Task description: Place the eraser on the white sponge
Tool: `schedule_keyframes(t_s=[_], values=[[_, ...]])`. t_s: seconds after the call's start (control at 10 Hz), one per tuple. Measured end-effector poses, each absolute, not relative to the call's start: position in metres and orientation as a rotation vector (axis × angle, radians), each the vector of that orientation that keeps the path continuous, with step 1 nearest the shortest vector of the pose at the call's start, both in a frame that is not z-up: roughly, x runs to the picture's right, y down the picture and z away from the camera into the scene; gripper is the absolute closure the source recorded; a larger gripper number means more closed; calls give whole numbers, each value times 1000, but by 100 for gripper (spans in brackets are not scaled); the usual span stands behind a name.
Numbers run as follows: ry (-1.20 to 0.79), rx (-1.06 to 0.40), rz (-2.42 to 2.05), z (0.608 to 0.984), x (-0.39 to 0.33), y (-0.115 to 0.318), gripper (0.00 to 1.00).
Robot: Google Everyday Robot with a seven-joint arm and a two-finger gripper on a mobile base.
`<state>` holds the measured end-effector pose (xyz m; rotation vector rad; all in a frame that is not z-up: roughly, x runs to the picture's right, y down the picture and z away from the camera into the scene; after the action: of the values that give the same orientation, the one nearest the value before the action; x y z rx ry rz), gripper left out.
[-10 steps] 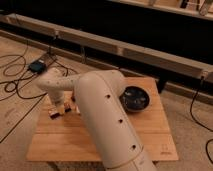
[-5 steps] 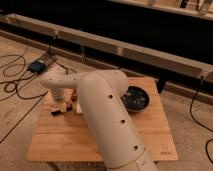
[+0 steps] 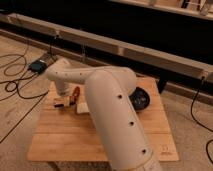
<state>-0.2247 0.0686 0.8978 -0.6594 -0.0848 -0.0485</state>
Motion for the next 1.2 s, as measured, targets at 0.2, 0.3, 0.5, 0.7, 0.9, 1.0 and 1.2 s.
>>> schedule_keyframes(t_s=[0.2,0.3,0.5,0.7,0.9,1.0,1.2], values=[[-59,-621,17,893,-192,46,100],[-50,-613,43,890,-180,41,100],[-37,-599,81,884,-158,35,100],[-38,-594,86,876,-154,36,100],[-41,-594,92,866,-149,40,100],[-41,-592,95,863,-147,41,100],[-42,-589,99,855,-142,44,100]])
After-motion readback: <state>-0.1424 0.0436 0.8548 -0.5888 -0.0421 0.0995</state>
